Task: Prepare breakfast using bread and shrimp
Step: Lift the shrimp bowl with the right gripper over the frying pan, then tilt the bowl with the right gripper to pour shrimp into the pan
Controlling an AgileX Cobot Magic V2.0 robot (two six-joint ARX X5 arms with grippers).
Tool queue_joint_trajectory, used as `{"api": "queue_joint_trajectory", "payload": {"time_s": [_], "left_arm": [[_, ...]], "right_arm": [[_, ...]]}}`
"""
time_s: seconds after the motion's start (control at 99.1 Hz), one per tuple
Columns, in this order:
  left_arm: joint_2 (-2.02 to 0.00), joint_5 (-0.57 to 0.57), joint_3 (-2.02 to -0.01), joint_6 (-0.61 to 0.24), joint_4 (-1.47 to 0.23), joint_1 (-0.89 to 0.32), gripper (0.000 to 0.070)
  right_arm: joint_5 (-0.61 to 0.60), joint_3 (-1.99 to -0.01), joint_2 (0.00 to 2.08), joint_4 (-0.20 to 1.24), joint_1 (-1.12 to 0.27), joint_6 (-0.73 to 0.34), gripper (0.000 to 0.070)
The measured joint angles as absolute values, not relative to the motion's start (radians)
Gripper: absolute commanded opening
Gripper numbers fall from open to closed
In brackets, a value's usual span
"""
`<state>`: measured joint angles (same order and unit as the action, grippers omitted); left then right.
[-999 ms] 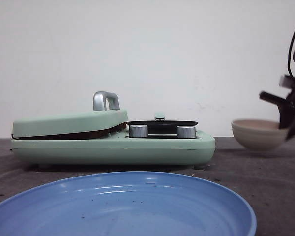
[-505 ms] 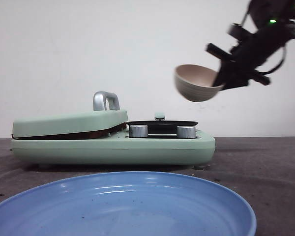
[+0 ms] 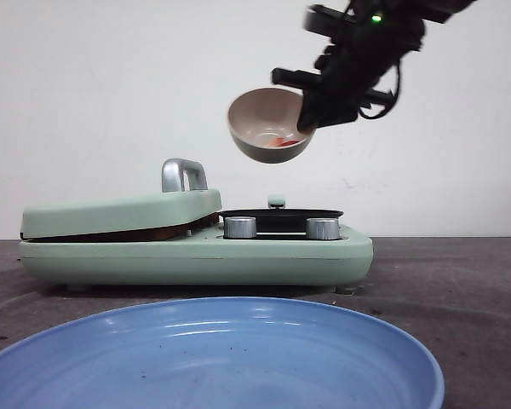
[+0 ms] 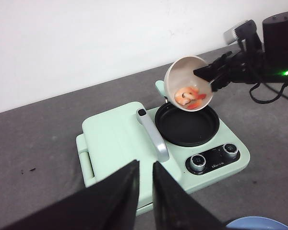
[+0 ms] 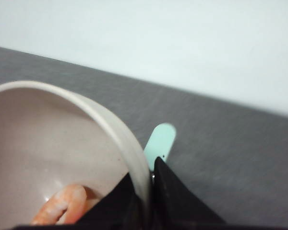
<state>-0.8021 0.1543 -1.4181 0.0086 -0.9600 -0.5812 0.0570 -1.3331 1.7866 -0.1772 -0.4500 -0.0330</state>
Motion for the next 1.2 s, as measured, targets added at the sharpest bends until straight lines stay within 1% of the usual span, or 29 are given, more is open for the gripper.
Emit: {"api": "queue_joint_trajectory", "payload": {"time_s": [0.161, 0.262, 0.404, 0.515, 0.787, 0.949, 1.201], "left_arm": [[-0.804, 0.151, -1.418, 0.009, -0.96, -0.581, 0.0], [-0.804, 0.151, -1.418, 0.009, -0.96, -0.581, 0.0], [-0.804, 0.15, -1.418, 0.009, -0.96, -0.581, 0.0], [-0.805, 0.15, -1.418, 0.009, -0.96, -0.581, 0.0], [-0.816, 0.15, -1.418, 0.009, -0.96, -0.581, 0.0], [-0.817, 0.15, -1.418, 0.009, -0.96, -0.581, 0.0], [-0.82, 0.15, -1.418, 0.009, -0.96, -0.581, 0.0]], "right_arm": [[0.161, -1.334, 1.787, -0.229, -0.495, 0.103, 0.0003], [0.197, -1.335, 1.787, -0.231, -0.496, 0.158, 0.0003], [0.289, -1.335, 1.787, -0.237, -0.496, 0.234, 0.0003], [0.297, -1.335, 1.788, -0.254, -0.493, 0.301, 0.0003], [0.318, -1.335, 1.789, -0.395, -0.513, 0.49, 0.0003], [0.341, -1.335, 1.789, -0.439, -0.522, 0.603, 0.0003], [0.34, -1.335, 1.789, -0.54, -0.522, 0.723, 0.0003]]}}
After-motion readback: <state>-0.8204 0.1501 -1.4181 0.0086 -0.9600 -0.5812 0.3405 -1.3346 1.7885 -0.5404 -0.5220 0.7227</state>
